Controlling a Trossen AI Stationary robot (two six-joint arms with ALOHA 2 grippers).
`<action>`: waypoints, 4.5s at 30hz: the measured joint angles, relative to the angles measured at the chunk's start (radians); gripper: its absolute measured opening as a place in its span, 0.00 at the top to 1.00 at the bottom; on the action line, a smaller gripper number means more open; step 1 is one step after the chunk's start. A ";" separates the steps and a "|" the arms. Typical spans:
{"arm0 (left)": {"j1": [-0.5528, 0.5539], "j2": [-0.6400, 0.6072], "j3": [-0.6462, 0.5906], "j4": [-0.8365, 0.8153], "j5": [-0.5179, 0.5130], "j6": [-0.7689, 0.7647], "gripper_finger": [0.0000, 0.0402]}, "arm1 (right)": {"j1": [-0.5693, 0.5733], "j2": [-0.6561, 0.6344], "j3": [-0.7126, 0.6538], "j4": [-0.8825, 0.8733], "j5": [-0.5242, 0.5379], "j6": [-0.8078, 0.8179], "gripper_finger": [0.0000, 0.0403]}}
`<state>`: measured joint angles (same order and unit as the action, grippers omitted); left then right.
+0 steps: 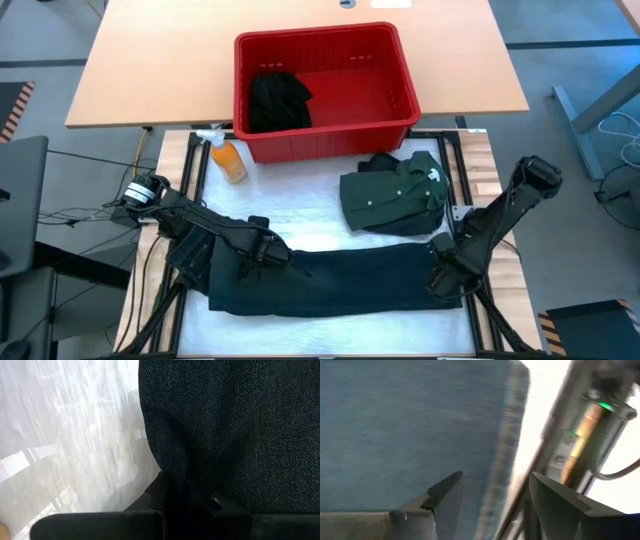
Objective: Fold Laundry from Bin
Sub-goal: Fold the blue pants from the bin
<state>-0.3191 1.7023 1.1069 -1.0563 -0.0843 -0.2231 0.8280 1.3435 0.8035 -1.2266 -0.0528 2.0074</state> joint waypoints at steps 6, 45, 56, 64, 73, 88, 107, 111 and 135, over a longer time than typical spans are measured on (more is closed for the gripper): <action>0.000 0.000 0.000 0.000 0.021 0.002 0.94 | 0.085 -0.083 -0.116 0.174 0.073 0.157 0.37; 0.050 -0.005 0.325 0.081 -0.133 0.034 0.75 | 0.073 -0.163 0.619 -0.342 0.124 -0.213 0.92; -0.006 0.000 0.195 0.451 0.088 0.082 0.74 | 0.113 -0.094 0.991 -0.344 0.296 -0.365 0.92; 0.009 0.087 0.039 0.944 0.052 0.027 0.74 | 0.174 -0.023 1.213 -0.347 0.402 -0.430 0.91; 0.007 0.471 0.301 1.165 0.035 -0.046 0.74 | 0.251 0.041 1.491 -0.346 0.525 -0.562 0.92; 0.026 0.796 1.118 0.669 0.158 0.252 0.74 | 0.254 0.004 1.544 -0.227 0.530 -0.799 0.91; 0.026 0.803 0.913 1.032 0.163 0.408 0.74 | 0.170 0.023 1.544 -0.163 0.527 -0.924 0.91; 0.030 0.845 0.919 1.172 0.110 0.317 0.74 | 0.122 0.022 1.544 -0.083 0.518 -1.043 0.91; 0.138 0.304 0.917 -0.240 -0.165 0.347 0.74 | -0.113 0.138 1.539 -0.070 0.420 -1.303 0.91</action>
<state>-0.1809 2.0064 2.0239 -1.2959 -0.2490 0.1234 0.7154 1.4819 2.3421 -1.2966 0.3671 0.7047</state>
